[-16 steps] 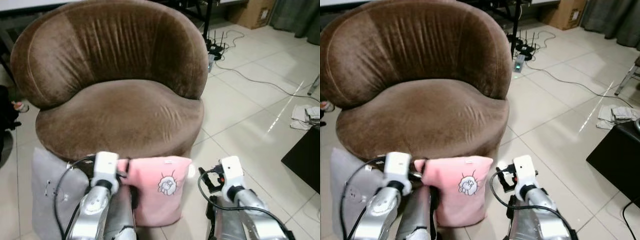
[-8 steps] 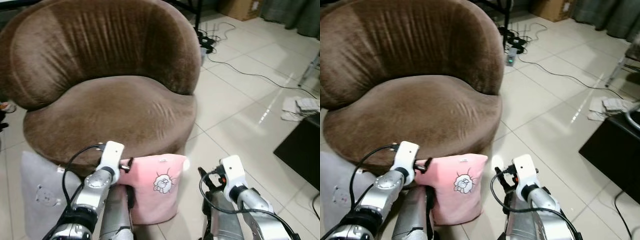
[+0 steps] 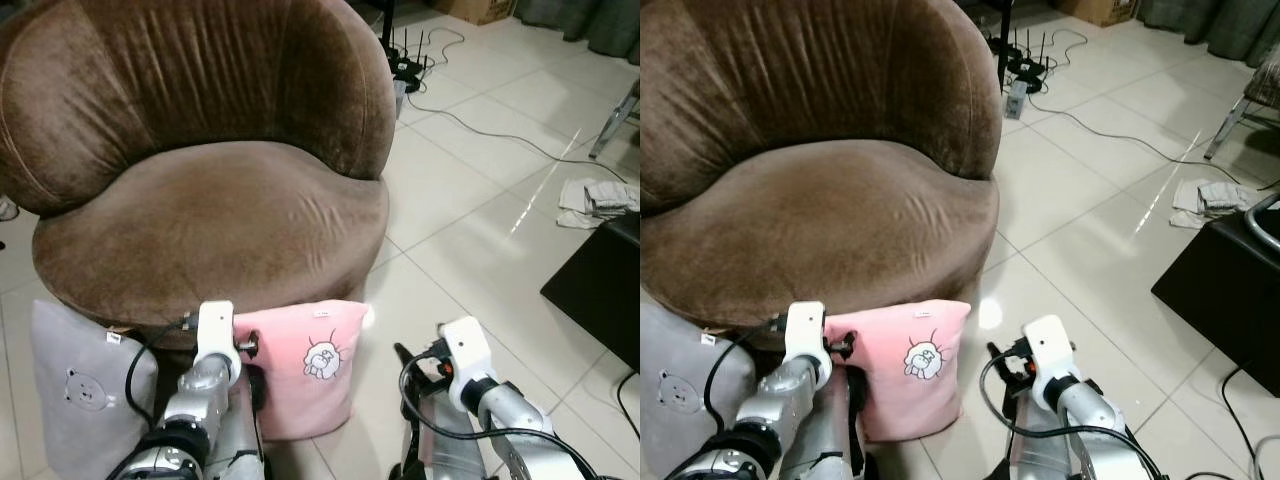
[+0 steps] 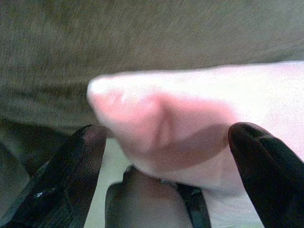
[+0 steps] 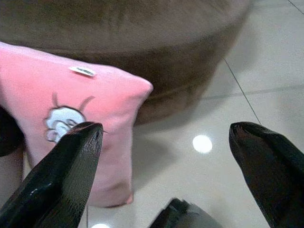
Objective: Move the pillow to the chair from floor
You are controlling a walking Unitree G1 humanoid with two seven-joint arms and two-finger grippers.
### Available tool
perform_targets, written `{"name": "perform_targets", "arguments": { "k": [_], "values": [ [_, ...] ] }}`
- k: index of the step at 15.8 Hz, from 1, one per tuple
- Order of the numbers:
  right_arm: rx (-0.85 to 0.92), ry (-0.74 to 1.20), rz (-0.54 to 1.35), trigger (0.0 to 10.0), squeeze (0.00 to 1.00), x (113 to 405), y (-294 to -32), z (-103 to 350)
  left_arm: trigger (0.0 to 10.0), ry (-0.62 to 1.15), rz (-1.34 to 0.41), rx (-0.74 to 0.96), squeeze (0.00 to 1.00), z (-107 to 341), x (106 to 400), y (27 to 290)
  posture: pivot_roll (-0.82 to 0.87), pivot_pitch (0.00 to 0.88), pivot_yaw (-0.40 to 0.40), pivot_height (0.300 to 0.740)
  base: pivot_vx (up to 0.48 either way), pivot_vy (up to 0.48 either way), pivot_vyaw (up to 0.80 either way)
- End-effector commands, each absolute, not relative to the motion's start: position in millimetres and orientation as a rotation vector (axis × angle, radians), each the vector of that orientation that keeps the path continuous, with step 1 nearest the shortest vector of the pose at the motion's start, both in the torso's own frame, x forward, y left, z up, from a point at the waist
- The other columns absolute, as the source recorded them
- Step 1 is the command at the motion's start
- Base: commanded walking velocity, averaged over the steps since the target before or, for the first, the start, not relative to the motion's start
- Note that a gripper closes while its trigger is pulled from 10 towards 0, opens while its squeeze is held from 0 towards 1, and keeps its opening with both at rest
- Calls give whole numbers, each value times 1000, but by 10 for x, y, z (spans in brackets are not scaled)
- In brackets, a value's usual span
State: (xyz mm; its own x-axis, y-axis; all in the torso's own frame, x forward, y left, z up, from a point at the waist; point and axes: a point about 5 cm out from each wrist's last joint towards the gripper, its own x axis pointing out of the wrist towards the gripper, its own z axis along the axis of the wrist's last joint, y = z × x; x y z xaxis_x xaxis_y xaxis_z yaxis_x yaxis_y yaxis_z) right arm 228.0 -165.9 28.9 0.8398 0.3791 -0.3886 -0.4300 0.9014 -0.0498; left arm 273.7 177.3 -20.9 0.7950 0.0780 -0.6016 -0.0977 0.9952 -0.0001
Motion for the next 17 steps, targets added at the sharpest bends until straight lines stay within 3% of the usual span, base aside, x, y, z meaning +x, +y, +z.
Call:
{"name": "perform_targets", "arguments": {
  "k": [1,6,12,13,14,17],
  "values": [
    [-148,380,470,10000,0,2246,-1628,309,10000,634,144,-33,1000,-208,2732,1846,-23,116,-2,530,0,0,0],
    [-191,374,579,10000,0,2118,-1543,370,10000,556,211,-16,1000,-96,2803,2156,-83,149,-24,530,0,0,0],
    [-232,351,641,10000,0,1984,-1509,512,10000,587,94,-103,1000,-60,2901,2073,-146,174,-34,530,0,0,0],
    [-231,351,645,10000,0,1954,-1499,527,10000,606,76,-99,447,-59,2910,2063,-151,177,-33,530,0,0,0],
    [-232,353,646,10000,0,1934,-1494,534,10000,621,65,-102,0,-62,2913,2059,-154,179,-32,530,0,0,0],
    [-229,363,647,10000,0,1872,-1482,532,10000,656,13,-67,0,-61,2925,2041,-154,183,-28,530,0,0,0]
  ]
}}
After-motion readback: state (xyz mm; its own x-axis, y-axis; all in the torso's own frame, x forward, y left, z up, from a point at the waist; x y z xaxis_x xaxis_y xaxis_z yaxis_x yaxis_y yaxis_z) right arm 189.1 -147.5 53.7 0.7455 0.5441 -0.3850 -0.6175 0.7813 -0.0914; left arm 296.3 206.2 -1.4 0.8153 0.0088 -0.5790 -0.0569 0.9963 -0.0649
